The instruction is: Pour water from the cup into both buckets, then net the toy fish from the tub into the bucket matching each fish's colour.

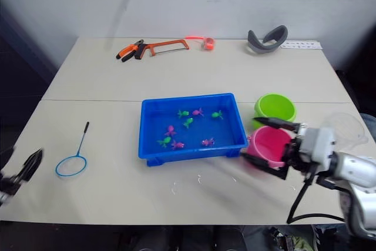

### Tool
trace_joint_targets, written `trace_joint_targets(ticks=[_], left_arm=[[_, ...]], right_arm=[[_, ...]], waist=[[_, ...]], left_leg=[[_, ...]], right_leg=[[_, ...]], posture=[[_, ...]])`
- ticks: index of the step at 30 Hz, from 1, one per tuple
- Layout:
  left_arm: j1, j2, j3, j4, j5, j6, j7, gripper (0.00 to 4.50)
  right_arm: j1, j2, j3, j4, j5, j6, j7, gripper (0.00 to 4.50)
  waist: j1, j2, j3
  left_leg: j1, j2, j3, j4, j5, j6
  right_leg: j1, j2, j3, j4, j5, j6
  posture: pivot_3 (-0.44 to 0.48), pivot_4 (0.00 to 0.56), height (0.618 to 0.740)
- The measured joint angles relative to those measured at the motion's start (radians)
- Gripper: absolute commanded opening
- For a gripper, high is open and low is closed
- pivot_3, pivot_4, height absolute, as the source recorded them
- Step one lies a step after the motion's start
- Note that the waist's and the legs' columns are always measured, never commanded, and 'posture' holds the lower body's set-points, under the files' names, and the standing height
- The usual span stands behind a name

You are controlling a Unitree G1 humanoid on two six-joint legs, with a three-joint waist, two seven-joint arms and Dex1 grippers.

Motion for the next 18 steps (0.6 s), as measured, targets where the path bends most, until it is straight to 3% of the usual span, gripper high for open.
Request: trace_joint_targets(ticks=[4,8,14,18], left_arm=[[0.114,-0.043,0.024,-0.061,-0.005,0.081,0.069,4.50],[0.107,-0.012,0.001,-0.155,-0.030,0.203,0.124,4.50],[-0.171,0.164,-0.148,-0.316,-0.100,0.554,0.302,4.50],[-0.401,0.291,-0.300,-0.264,-0.083,0.793,0.393,4.50]], right_arm=[[0.004,0.015,0.050,0.002,0.014,0.002,0.052,4.44],[-0.003,0.015,0.062,-0.001,0.023,0.015,0.071,4.44],[-0.046,0.032,0.091,-0.004,0.022,0.054,0.044,4.44],[-0.060,0.036,0.097,-0.004,0.017,0.068,0.028,4.44]], waist=[[0.019,-0.003,0.000],[0.029,-0.004,0.000],[0.021,-0.003,0.000],[0.012,-0.002,0.000]], left_leg=[[0.000,0.000,-0.001,0.000,-0.003,-0.004],[0.000,0.000,-0.003,0.000,-0.002,-0.005],[0.000,0.000,-0.003,0.000,0.001,-0.006],[0.001,0.000,-0.002,-0.001,0.003,-0.004]], right_leg=[[0.000,-0.001,0.000,0.000,0.000,0.000],[-0.001,-0.002,0.000,0.001,0.000,-0.002],[-0.002,-0.001,0.000,0.004,0.000,-0.003],[-0.002,0.001,-0.001,0.010,0.000,-0.003]], posture=[[0.000,0.150,0.740],[0.000,0.150,0.740],[0.000,0.150,0.740],[0.000,0.150,0.740]])
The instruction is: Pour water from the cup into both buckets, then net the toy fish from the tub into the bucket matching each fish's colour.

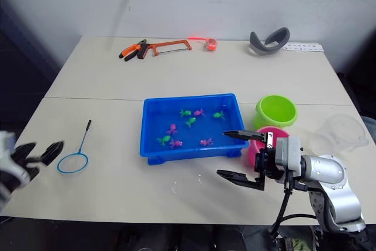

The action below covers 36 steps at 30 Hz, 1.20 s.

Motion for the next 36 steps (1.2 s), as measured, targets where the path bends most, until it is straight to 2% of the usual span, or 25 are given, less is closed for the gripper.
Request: trace_joint_targets(ticks=[3,7,14,17,25,30,33,36], left_arm=[[-0.153,0.017,-0.101,0.142,0.051,0.089,0.031,4.50],[-0.271,0.016,-0.207,0.304,0.122,0.140,0.045,4.50],[-0.370,-0.015,-0.265,0.447,0.197,0.155,0.035,4.50],[-0.393,-0.017,-0.280,0.517,0.221,0.127,0.005,3.65],[-0.413,-0.015,-0.283,0.694,0.290,0.008,-0.069,0.04],[-0.402,-0.033,-0.235,0.700,0.284,-0.070,-0.117,0.01],[-0.386,-0.014,-0.209,0.667,0.247,-0.143,-0.242,0.01],[-0.348,0.050,-0.198,0.553,0.197,-0.297,-0.472,0.01]], right_arm=[[-0.008,0.000,0.003,-0.002,-0.008,0.003,-0.004,4.44],[-0.005,0.000,0.008,-0.005,-0.023,-0.001,-0.009,4.44],[0.022,0.012,-0.006,-0.004,-0.057,-0.046,-0.028,4.44],[0.044,0.012,-0.016,0.006,-0.068,-0.075,-0.024,4.50],[0.059,0.011,-0.027,0.047,-0.073,-0.134,-0.003,4.50],[0.075,0.010,-0.044,0.049,-0.074,-0.140,0.000,4.50],[0.095,0.006,-0.067,0.041,-0.065,-0.117,-0.034,4.50],[0.077,-0.012,-0.093,-0.017,-0.017,-0.028,-0.099,4.50]], waist=[[-0.007,0.000,0.000],[-0.011,-0.001,0.000],[-0.006,-0.001,0.000],[-0.002,-0.001,0.000],[0.007,0.007,-0.005],[0.010,0.008,-0.006],[0.011,0.001,-0.003],[0.006,-0.002,-0.001]], left_leg=[[0.000,0.000,0.001,0.000,0.000,0.000],[-0.001,0.000,0.001,0.001,0.000,0.000],[-0.001,0.000,0.001,0.001,0.001,-0.001],[0.000,0.000,0.002,0.001,0.002,-0.001],[0.006,-0.001,0.005,0.001,0.005,-0.002],[0.005,-0.001,0.004,0.000,0.005,-0.003],[0.001,-0.001,0.002,0.001,0.005,-0.003],[-0.001,-0.001,0.002,0.002,0.004,-0.003]], right_leg=[[0.000,0.001,-0.001,0.000,0.000,0.000],[0.000,0.002,-0.002,0.000,0.000,0.001],[0.000,0.001,-0.001,0.000,0.000,0.001],[0.000,0.002,-0.001,0.001,0.000,0.001],[0.001,-0.001,0.002,0.002,0.000,0.001],[0.000,-0.001,0.002,0.007,0.000,0.001],[-0.002,-0.001,0.000,0.007,0.000,0.001],[-0.003,-0.002,0.000,0.004,0.000,0.001]], posture=[[0.000,0.150,0.740],[0.000,0.150,0.740],[0.000,0.150,0.740],[0.000,0.150,0.740],[0.000,0.150,0.740],[0.000,0.150,0.740],[0.000,0.150,0.740],[0.000,0.150,0.740]])
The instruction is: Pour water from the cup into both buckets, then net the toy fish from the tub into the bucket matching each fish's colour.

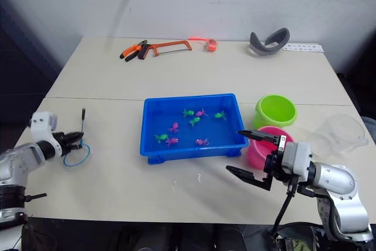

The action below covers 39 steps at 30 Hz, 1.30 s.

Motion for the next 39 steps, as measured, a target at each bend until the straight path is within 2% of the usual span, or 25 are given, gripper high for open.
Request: trace_joint_targets(ticks=[4,6,7,11,13,16,20,24,34,36,38,39], left_arm=[[0.003,0.113,-0.038,-0.109,-0.018,-0.276,-0.364,0.01],[-0.012,0.127,-0.103,-0.133,-0.007,-0.413,-0.523,0.01],[-0.033,0.148,-0.172,-0.134,0.013,-0.454,-0.609,0.01],[-0.154,0.147,-0.320,-0.182,0.020,-0.467,-0.753,0.01],[-0.224,0.132,-0.376,-0.185,0.061,-0.490,-0.771,0.01],[-0.353,0.013,-0.517,-0.266,0.133,-0.499,-0.754,0.01],[-0.366,-0.016,-0.600,-0.301,0.204,-0.499,-0.734,0.01],[-0.404,-0.063,-0.640,-0.304,0.237,-0.484,-0.708,0.01],[-0.413,-0.092,-0.642,-0.312,0.249,-0.439,-0.667,0.01],[-0.413,-0.095,-0.642,-0.312,0.249,-0.432,-0.662,0.00],[-0.413,-0.095,-0.641,-0.313,0.249,-0.429,-0.659,0.00],[-0.413,-0.096,-0.641,-0.318,0.249,-0.421,-0.657,0.00]], right_arm=[[-0.108,-0.130,0.023,-0.106,-0.003,0.267,-0.161,4.50],[-0.178,-0.154,0.058,-0.138,0.013,0.374,-0.200,4.50],[-0.225,-0.178,0.095,-0.152,0.030,0.435,-0.199,4.50],[-0.355,-0.225,0.170,-0.191,0.074,0.574,-0.170,4.50],[-0.431,-0.217,0.208,-0.184,0.089,0.651,-0.185,4.50],[-0.606,-0.141,0.297,-0.159,0.099,0.776,-0.242,4.50],[-0.640,-0.114,0.396,-0.142,0.052,0.820,-0.250,4.50],[-0.683,-0.068,0.447,-0.105,-0.005,0.830,-0.251,4.50],[-0.681,-0.033,0.467,-0.090,-0.051,0.822,-0.229,4.50],[-0.675,-0.027,0.467,-0.087,-0.057,0.815,-0.228,3.98],[-0.673,-0.022,0.466,-0.082,-0.058,0.810,-0.228,3.28],[-0.670,-0.016,0.464,-0.072,-0.059,0.808,-0.229,2.79]], waist=[[-0.010,0.004,0.001],[-0.013,0.007,0.001],[-0.015,0.008,0.002],[-0.012,0.009,0.005],[-0.012,0.008,0.005],[-0.013,0.008,0.005],[-0.020,0.007,0.005],[-0.019,0.007,0.005],[-0.018,0.007,0.005],[-0.018,0.007,0.005],[-0.018,0.007,0.005],[-0.018,0.007,0.005]], left_leg=[[0.000,0.000,0.000,-0.001,-0.001,-0.002],[0.000,0.001,0.000,-0.002,-0.001,-0.002],[0.000,0.001,-0.001,-0.001,-0.001,-0.001],[-0.005,0.001,-0.001,-0.001,0.001,0.001],[-0.005,-0.001,0.000,0.000,0.001,0.003],[-0.008,-0.002,0.000,0.003,0.002,0.006],[-0.010,-0.002,0.001,0.003,0.001,0.008],[-0.023,-0.001,0.001,0.015,0.001,0.008],[-0.022,-0.002,0.000,0.017,0.002,0.009],[-0.022,-0.002,0.000,0.017,0.002,0.009],[-0.022,-0.002,0.000,0.017,0.002,0.009],[-0.022,-0.002,0.000,0.017,0.002,0.009]], right_leg=[[0.000,-0.001,0.000,-0.007,-0.001,-0.001],[0.000,0.000,-0.001,-0.006,-0.001,-0.002],[0.000,0.000,-0.002,-0.006,-0.001,-0.003],[-0.002,0.001,-0.004,-0.003,-0.001,-0.002],[-0.002,0.001,-0.004,-0.002,-0.001,-0.001],[-0.002,0.002,-0.004,-0.002,0.001,0.002],[-0.005,0.003,-0.006,-0.003,0.001,0.003],[-0.016,0.007,-0.012,0.006,0.001,0.003],[-0.014,0.005,-0.007,0.007,0.002,0.004],[-0.014,0.006,-0.007,0.007,0.002,0.004],[-0.014,0.006,-0.008,0.007,0.002,0.004],[-0.014,0.006,-0.008,0.007,0.002,0.004]], posture=[[0.000,0.150,0.740],[0.000,0.150,0.740],[0.000,0.150,0.740],[0.000,0.150,0.740],[0.000,0.150,0.740],[0.000,0.150,0.740],[0.000,0.150,0.740],[0.000,0.150,0.740],[0.000,0.150,0.740],[0.000,0.150,0.740],[0.000,0.150,0.740],[0.000,0.150,0.740]])
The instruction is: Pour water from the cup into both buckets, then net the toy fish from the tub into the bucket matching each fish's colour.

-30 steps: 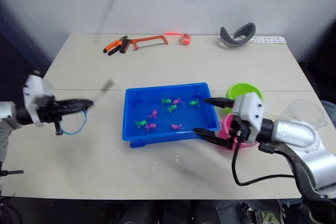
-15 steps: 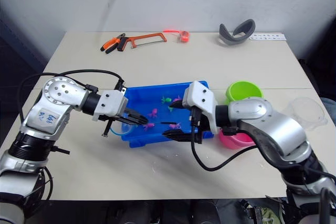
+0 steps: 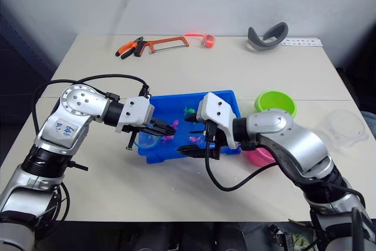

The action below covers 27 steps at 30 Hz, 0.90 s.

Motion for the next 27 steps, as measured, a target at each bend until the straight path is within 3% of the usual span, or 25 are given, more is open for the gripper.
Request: trace_joint_targets(ticks=[6,10,13,18,21,24,27], left_arm=[[0.002,-0.005,0.000,-0.018,-0.001,0.016,0.007,0.00],[0.007,-0.006,0.003,-0.038,-0.009,0.041,0.015,0.00],[0.020,-0.007,0.020,-0.050,-0.040,0.077,0.017,0.93],[0.068,-0.040,0.254,-0.041,-0.268,0.106,0.034,2.98],[0.072,0.008,0.413,0.023,-0.339,0.113,0.058,4.33],[0.158,0.101,0.514,0.123,-0.331,0.057,0.043,4.42],[0.253,0.128,0.550,0.196,-0.308,-0.005,0.028,4.42]], right_arm=[[0.019,0.012,-0.012,0.014,-0.006,-0.026,0.012,0.05],[0.022,0.013,-0.023,0.023,-0.023,-0.044,0.023,0.02],[0.027,0.013,-0.027,0.023,-0.024,-0.059,0.034,0.00],[0.027,-0.005,-0.039,0.057,-0.046,-0.132,0.084,0.00],[0.027,-0.045,-0.083,0.083,-0.069,-0.198,0.126,0.00],[0.035,-0.093,-0.132,0.137,-0.116,-0.296,0.170,0.00],[0.040,-0.122,-0.143,0.206,-0.185,-0.418,0.204,0.00]], waist=[[0.000,0.000,0.000],[0.000,0.000,0.000],[0.000,0.000,0.000],[-0.002,0.000,0.000],[-0.004,0.000,0.000],[-0.004,0.000,0.000],[-0.004,0.000,0.000]], left_leg=[[0.000,0.000,0.000,0.000,0.000,0.000],[0.000,0.000,0.000,0.000,0.000,0.000],[0.000,0.000,0.000,0.000,0.000,0.000],[0.000,0.000,-0.001,0.000,0.000,0.000],[0.001,0.000,0.000,0.000,0.000,0.000],[0.003,0.000,0.002,-0.001,0.000,-0.001],[0.002,0.000,0.002,-0.001,0.000,0.000]], right_leg=[[0.000,0.000,0.000,0.000,0.000,0.000],[0.000,0.000,0.000,0.000,0.000,0.000],[0.000,0.000,0.000,0.000,0.000,0.000],[0.000,-0.003,0.001,0.000,0.000,0.000],[0.000,-0.003,-0.001,0.000,0.000,0.000],[0.001,-0.002,-0.003,0.000,0.000,0.000],[0.001,0.000,-0.003,0.000,0.000,0.000]], posture=[[0.000,0.150,0.740],[0.000,0.150,0.740],[0.000,0.150,0.740],[0.000,0.150,0.740],[0.000,0.150,0.740],[0.000,0.150,0.740],[0.000,0.150,0.740]])
